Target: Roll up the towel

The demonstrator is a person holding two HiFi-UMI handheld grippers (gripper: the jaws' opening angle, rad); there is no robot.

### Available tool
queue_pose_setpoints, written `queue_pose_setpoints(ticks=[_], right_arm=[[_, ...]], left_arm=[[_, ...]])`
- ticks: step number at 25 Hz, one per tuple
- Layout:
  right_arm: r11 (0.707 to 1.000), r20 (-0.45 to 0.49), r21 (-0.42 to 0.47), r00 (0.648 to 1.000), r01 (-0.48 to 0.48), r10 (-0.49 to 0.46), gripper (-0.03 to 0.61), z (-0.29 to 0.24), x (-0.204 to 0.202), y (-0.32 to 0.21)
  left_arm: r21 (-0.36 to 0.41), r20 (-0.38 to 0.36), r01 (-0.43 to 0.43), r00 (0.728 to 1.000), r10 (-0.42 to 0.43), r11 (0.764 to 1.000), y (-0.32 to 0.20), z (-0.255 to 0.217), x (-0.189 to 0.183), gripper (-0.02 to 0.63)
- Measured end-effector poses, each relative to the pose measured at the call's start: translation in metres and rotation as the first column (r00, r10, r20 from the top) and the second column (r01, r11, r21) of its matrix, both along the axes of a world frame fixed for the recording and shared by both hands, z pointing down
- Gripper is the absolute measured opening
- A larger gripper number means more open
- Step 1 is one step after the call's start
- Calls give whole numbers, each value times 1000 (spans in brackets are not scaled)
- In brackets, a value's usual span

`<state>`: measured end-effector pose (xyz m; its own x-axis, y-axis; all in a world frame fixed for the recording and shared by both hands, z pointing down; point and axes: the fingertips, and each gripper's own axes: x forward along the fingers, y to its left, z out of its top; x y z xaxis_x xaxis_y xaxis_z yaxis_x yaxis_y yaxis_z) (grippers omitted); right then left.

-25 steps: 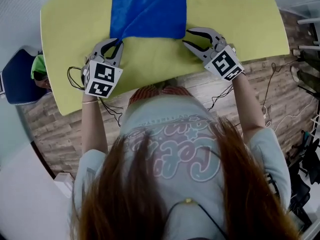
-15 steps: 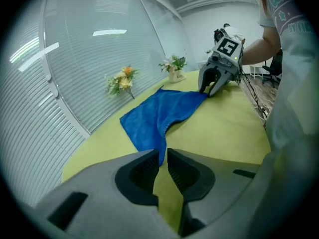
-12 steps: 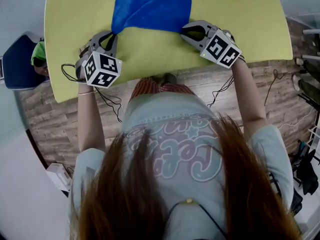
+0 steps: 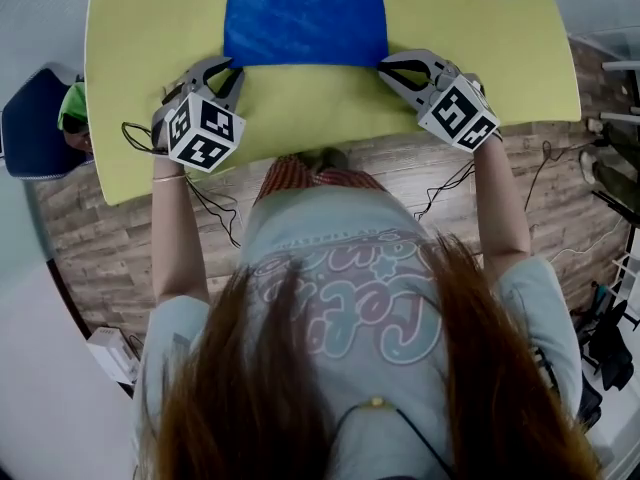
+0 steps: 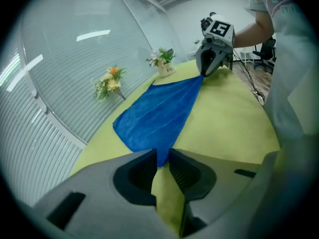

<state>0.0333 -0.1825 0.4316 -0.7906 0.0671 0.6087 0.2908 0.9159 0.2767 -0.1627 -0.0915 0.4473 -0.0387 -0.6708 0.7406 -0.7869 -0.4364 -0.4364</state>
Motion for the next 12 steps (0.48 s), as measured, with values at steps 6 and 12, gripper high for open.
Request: queue_pose_setpoints(ticks=[6,12], right_arm=[[999,51,-48,998,-20,23,17,-8,11,5],[999,99,-26,994,-44,47,17,-15,14,1]], left_arm=[[26,65,-34,997,32,999,-13,1,3,38],[-17,-23,-70,997,70,997,0,3,13,12]])
